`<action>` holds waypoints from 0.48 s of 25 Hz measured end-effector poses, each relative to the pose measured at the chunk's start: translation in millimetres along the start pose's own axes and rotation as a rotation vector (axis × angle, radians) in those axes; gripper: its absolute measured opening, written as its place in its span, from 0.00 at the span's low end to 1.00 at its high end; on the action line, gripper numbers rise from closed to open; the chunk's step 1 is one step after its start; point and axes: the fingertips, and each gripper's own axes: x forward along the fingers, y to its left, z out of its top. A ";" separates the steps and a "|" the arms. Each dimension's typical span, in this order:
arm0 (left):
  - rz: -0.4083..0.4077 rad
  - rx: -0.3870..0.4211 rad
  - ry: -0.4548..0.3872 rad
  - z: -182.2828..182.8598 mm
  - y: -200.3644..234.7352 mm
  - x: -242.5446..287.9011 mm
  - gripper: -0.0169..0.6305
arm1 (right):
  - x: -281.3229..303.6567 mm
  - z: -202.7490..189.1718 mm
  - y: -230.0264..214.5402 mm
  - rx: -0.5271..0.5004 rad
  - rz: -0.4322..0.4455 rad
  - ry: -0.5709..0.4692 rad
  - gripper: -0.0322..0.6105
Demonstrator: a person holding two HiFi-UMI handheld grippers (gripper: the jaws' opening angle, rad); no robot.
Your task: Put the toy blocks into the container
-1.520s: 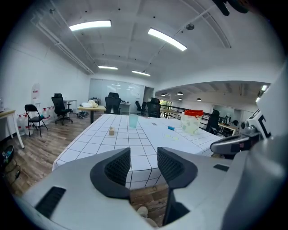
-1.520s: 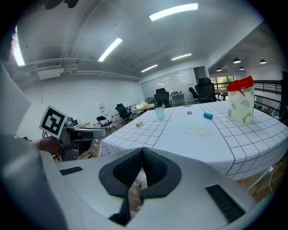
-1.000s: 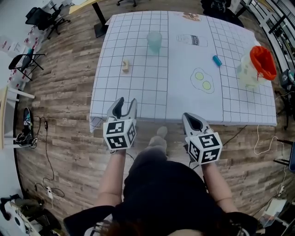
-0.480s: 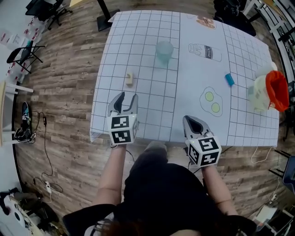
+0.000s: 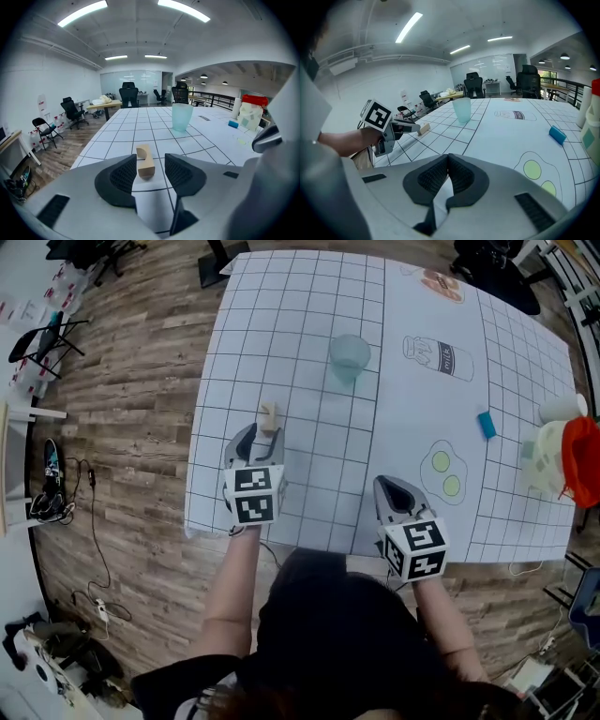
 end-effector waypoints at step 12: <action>-0.009 -0.039 0.110 -19.1 10.2 31.8 0.30 | 33.6 6.5 -2.0 0.003 0.023 0.051 0.08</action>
